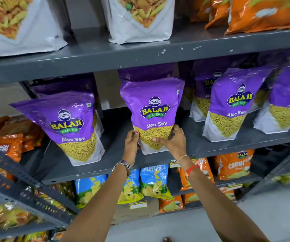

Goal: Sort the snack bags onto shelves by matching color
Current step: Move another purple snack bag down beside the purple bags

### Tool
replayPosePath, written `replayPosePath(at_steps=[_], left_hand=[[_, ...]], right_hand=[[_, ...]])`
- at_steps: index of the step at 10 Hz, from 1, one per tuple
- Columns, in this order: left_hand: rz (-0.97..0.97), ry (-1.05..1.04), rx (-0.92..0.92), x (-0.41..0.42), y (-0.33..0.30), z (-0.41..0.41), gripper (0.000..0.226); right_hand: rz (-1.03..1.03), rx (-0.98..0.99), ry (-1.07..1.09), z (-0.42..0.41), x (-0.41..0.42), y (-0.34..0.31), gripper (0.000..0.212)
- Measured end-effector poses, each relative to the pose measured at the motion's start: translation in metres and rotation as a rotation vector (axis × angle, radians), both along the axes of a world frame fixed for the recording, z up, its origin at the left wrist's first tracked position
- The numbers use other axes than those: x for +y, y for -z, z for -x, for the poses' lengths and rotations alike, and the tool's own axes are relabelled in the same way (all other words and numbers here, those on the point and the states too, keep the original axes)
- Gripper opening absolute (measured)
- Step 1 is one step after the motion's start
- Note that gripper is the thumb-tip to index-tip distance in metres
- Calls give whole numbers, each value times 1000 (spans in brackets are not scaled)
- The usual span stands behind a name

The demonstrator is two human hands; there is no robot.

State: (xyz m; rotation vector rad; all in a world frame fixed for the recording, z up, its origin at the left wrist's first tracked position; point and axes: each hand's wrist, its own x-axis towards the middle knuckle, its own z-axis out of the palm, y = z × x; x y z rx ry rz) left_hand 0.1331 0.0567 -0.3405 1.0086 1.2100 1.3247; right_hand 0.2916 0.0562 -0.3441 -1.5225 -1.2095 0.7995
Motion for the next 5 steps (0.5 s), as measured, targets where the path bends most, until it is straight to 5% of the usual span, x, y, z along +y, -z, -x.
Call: replayPosePath(at_steps=[3, 4, 5], left_hand=[[66, 32, -29, -4, 1, -13, 24], [2, -55, 64, -16, -8, -13, 46], [-259, -106, 290, -28, -16, -14, 59]], right_hand=[[29, 13, -48, -12, -13, -2, 111], [-28, 76, 40, -19, -30, -12, 101], [-314, 289, 321, -47, -60, -27, 62]])
